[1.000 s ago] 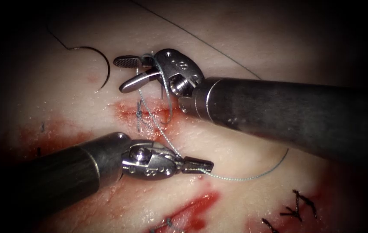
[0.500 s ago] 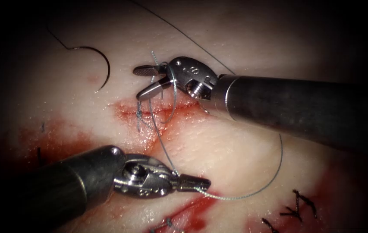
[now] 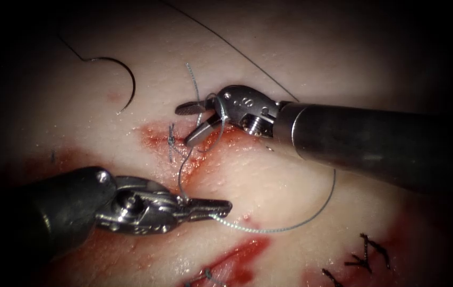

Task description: Wound Closure

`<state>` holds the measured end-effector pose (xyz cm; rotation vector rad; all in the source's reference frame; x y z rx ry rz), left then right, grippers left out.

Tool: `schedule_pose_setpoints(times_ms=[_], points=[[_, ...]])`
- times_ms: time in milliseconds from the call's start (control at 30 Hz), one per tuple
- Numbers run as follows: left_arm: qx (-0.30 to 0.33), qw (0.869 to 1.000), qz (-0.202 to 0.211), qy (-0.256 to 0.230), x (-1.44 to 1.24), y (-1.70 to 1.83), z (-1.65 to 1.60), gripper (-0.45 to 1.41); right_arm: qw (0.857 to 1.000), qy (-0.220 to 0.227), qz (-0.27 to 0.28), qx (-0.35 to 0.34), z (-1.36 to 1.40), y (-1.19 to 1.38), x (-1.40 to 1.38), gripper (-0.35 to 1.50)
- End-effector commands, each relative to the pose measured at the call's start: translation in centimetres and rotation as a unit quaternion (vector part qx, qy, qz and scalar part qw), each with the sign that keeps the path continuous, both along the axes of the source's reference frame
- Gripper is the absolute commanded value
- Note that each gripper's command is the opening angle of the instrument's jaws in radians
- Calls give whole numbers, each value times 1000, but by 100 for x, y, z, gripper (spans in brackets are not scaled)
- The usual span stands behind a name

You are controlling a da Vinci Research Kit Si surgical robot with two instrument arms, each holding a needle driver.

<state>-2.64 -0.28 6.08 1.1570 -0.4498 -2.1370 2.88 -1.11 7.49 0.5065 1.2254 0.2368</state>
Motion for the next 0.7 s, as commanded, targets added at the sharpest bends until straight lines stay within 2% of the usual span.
schedule_pose_setpoints(times_ms=[33, 300, 433, 633, 700], points=[[-6, 1000, -1, -5, -4, 8, 2, -45, 1000, 4, -9, 4, 4, 0, 9, 145], [-48, 999, 20, -10, 15, 23, -7, -45, 998, 19, -55, 38, 1, -22, 6, 143], [-51, 998, 22, -28, 13, 28, -12, -45, 995, 28, -77, 57, 1, -27, 9, 133], [-48, 998, 18, -29, 18, 28, 8, -45, 990, 82, -47, 101, -13, -14, -1, 138], [-44, 999, 16, -26, 19, 26, 12, -45, 990, 87, -44, 105, -15, -12, -2, 138]])
